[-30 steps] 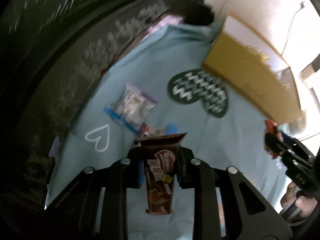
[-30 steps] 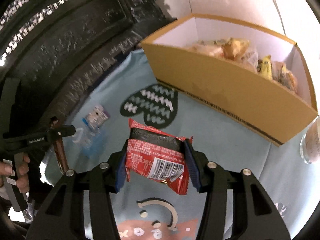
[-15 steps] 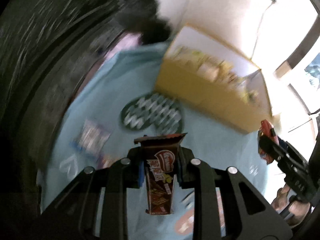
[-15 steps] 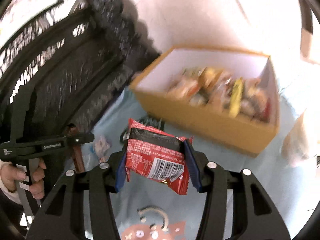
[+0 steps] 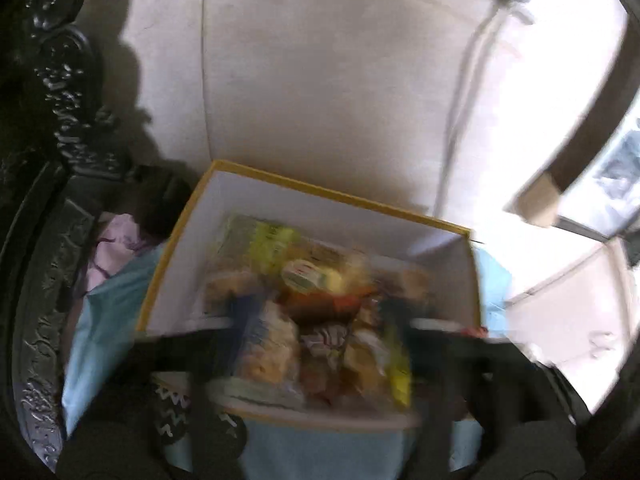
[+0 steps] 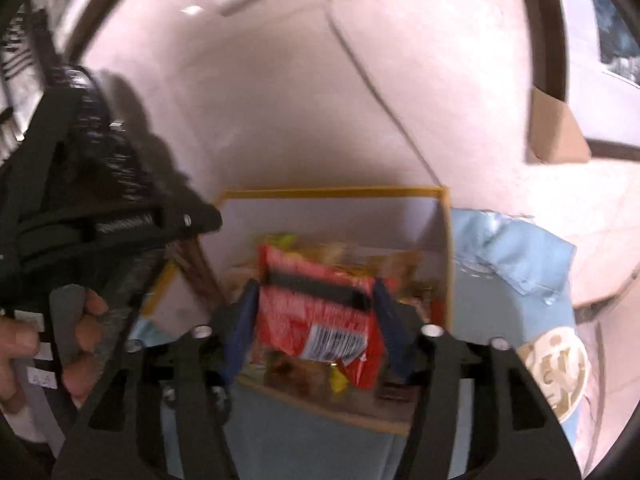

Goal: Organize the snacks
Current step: 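Carry both snacks into the yellow box and open both tools, then grasp the blue-edged cartoon bag with the left tool while the right tool grasps the clear bag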

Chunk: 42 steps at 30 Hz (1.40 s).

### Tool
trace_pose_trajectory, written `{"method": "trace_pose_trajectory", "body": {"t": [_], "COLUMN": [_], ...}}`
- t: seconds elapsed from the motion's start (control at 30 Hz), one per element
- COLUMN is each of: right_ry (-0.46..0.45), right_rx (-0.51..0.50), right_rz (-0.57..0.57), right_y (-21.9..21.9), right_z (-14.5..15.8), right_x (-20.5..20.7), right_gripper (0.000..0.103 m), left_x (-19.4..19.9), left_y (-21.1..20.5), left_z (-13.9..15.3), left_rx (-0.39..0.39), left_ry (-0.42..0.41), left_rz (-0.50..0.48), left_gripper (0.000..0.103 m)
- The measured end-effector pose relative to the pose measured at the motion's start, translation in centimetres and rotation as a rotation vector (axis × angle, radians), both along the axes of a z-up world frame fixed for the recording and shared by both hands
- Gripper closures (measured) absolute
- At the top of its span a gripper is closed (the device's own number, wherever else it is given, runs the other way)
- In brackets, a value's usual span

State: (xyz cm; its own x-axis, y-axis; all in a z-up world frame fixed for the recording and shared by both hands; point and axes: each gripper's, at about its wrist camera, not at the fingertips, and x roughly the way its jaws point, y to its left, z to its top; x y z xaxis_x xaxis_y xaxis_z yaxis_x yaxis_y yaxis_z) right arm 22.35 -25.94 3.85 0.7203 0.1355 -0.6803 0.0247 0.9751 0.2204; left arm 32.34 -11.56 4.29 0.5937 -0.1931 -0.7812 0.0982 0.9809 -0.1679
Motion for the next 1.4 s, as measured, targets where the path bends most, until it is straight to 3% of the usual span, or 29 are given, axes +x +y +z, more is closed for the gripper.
{"method": "trace_pose_trajectory", "body": {"t": [0.03,0.1,0.23,0.37,0.5,0.63,0.7,0.9,1.0,1.07,1.13,1.2,1.27,1.3,1.37,1.4], "right_ry": [-0.015,-0.034,-0.022,-0.039,-0.043,0.004,0.04,0.123,0.145,0.159,0.164,0.165,0.167,0.166,0.181,0.197], "right_rx": [0.003,0.02,0.032,0.019,-0.028,-0.019,-0.023,-0.044,-0.052,-0.05,-0.05,-0.051,-0.051,-0.054,-0.049,-0.042], "right_rz": [-0.028,-0.019,0.019,0.13,0.267,0.349,0.387,0.456,0.483,0.493,0.499,0.5,0.501,0.499,0.504,0.518], "right_y": [-0.2,-0.4,0.4,3.3,7.4,10.1,11.3,14.0,15.1,15.6,15.9,16.0,16.0,16.1,16.1,16.4], "right_z": [-0.2,-0.5,-1.3,-1.5,-2.3,-3.8,-4.8,-7.2,-8.1,-8.4,-8.5,-8.4,-8.3,-8.3,-8.4,-8.6], "right_x": [-0.2,-0.8,-1.6,-2.9,-4.4,-5.7,-6.3,-7.9,-8.6,-8.8,-8.8,-8.8,-8.7,-8.7,-8.6,-8.4], "right_gripper": [0.031,0.031,0.031,0.031,0.031,0.031,0.031,0.031,0.031,0.031,0.031,0.031,0.031,0.031,0.031,0.031], "left_x": [-0.4,-1.2,-3.3,-7.8,-13.2,-18.2,-20.1,-22.3,-22.7,-22.2,-21.8,-21.0,-20.1,-20.0,-19.9,-19.9], "left_y": [0.1,0.5,2.3,6.7,11.0,14.0,15.6,18.6,18.7,18.0,17.3,16.9,16.8,16.9,17.3,17.7], "left_z": [-0.1,-0.2,-0.4,-1.4,-5.3,-10.5,-12.5,-14.8,-15.6,-15.7,-16.1,-17.1,-18.2,-18.3,-17.7,-17.5], "left_rx": [0.04,0.039,0.077,0.071,0.088,0.199,0.208,0.169,0.125,0.139,0.138,0.119,0.161,0.167,0.164,0.138], "left_ry": [-0.045,-0.073,-0.059,-0.051,0.046,0.176,0.235,0.304,0.318,0.319,0.319,0.346,0.359,0.347,0.321,0.331], "left_rz": [0.032,-0.004,-0.001,0.086,0.184,0.243,0.276,0.33,0.313,0.293,0.259,0.224,0.23,0.228,0.239,0.24], "left_gripper": [0.004,0.004,0.004,0.004,0.004,0.004,0.004,0.004,0.004,0.005,0.01,0.028,0.03,0.041,0.076,0.078]}}
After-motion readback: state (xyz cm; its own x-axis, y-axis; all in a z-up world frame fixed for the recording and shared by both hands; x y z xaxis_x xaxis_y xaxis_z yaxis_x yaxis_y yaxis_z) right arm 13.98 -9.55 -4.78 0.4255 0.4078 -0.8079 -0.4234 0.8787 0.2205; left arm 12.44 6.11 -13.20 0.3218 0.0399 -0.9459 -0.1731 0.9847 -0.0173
